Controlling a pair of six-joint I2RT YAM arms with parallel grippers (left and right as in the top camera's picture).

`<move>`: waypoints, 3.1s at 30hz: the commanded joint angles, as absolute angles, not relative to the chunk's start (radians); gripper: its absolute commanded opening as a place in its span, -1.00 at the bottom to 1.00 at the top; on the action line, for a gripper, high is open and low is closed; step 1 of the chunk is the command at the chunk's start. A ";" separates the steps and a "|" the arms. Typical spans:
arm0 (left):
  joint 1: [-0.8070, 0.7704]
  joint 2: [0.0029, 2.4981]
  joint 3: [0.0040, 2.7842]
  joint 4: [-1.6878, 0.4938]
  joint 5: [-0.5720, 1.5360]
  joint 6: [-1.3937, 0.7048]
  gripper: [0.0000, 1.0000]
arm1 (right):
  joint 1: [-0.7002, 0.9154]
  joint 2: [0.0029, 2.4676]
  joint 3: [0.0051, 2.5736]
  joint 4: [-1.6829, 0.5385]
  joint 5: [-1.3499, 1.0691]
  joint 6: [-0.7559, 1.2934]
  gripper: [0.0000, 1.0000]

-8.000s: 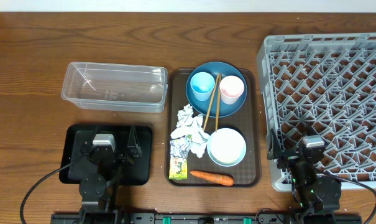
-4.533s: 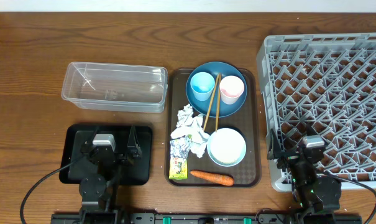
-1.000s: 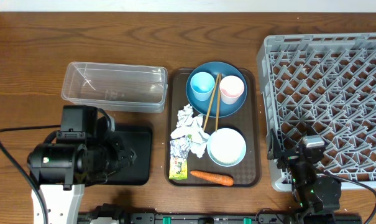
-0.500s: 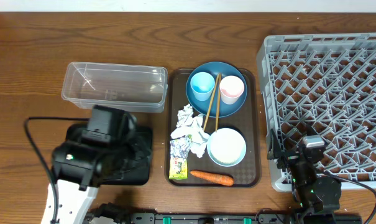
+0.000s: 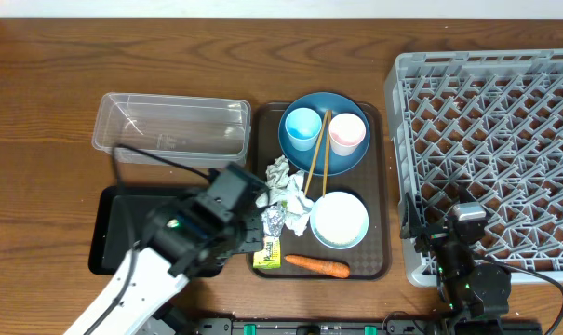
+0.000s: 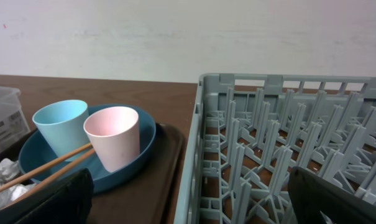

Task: Sort waste into correct bins and load items into the dishwasher rack
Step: 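Move the left gripper over the tray to the foil wrapper and yellow packet, then grasp the foil wrapper and yellow packet with the left gripper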

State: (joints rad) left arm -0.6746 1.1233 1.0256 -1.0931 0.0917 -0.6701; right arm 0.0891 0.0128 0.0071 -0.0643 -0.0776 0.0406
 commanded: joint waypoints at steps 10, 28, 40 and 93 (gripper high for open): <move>-0.732 1.407 1.017 -1.003 -0.072 -0.777 -0.14 | 0.099 0.011 0.006 -0.068 -0.078 0.036 0.99; -0.703 1.582 1.017 -0.936 -0.010 -0.691 -0.14 | 0.099 0.011 0.006 -0.068 -0.078 0.036 0.98; -0.579 1.582 1.017 -0.873 0.175 -0.603 -0.14 | 0.099 0.011 0.006 -0.068 -0.078 0.036 0.98; -0.551 1.256 0.897 -0.784 0.152 -0.614 -0.88 | 0.099 0.011 0.006 -0.068 -0.078 0.036 0.98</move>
State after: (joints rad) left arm -0.5739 1.3010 0.8719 -0.7780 0.1772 -0.6209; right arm 0.0891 0.0128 0.0071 -0.0643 -0.0780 0.0406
